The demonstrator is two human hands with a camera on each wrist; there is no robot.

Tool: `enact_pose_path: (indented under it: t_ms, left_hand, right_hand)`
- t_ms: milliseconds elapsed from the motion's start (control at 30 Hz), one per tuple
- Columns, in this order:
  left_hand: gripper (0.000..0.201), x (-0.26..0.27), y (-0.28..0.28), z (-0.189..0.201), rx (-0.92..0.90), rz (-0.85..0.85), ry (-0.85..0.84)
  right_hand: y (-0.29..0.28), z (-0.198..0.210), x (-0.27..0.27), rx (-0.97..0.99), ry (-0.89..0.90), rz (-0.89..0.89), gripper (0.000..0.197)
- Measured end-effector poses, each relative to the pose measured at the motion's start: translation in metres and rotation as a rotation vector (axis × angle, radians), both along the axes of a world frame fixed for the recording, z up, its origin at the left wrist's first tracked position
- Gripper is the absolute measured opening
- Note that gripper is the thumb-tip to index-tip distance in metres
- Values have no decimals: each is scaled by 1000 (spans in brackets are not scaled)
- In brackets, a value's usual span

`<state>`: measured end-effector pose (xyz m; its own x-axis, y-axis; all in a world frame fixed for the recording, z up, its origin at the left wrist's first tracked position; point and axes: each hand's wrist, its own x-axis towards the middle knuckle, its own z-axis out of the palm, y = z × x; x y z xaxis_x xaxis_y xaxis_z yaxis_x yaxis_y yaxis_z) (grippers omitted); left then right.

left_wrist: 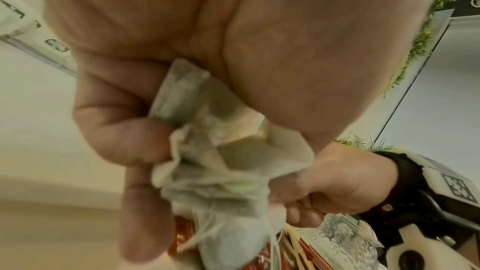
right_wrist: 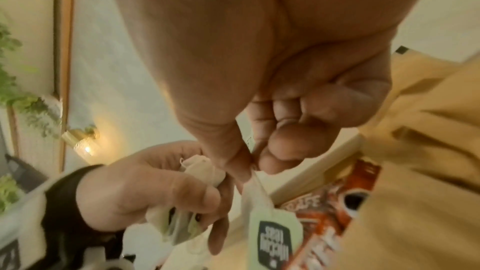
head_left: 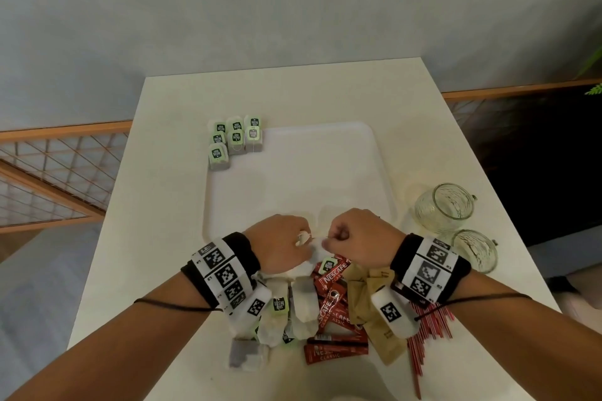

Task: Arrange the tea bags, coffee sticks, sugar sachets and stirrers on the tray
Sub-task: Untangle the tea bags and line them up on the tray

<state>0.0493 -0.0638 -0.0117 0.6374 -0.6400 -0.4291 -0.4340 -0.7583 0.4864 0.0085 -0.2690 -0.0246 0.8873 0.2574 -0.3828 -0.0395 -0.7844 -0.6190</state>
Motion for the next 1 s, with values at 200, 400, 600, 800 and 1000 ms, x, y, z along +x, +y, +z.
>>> enact_pose_path:
  t_ms: [200, 400, 600, 800, 1000]
  left_hand:
    - [35, 0, 9, 16, -218, 34, -167]
    - [63, 8, 13, 23, -192, 122, -337]
    - [31, 18, 27, 27, -290, 166, -470]
    - [17, 29, 42, 30, -396, 228, -378]
    - [18, 37, 60, 37, -417, 327, -264]
  right_hand:
    - [5, 18, 6, 307, 16, -92, 28]
    - [20, 24, 16, 525, 62, -272, 24]
    - [30, 29, 26, 546, 7, -315, 26]
    - [43, 28, 37, 571, -1, -265, 36]
    - [53, 20, 38, 551, -80, -157, 15]
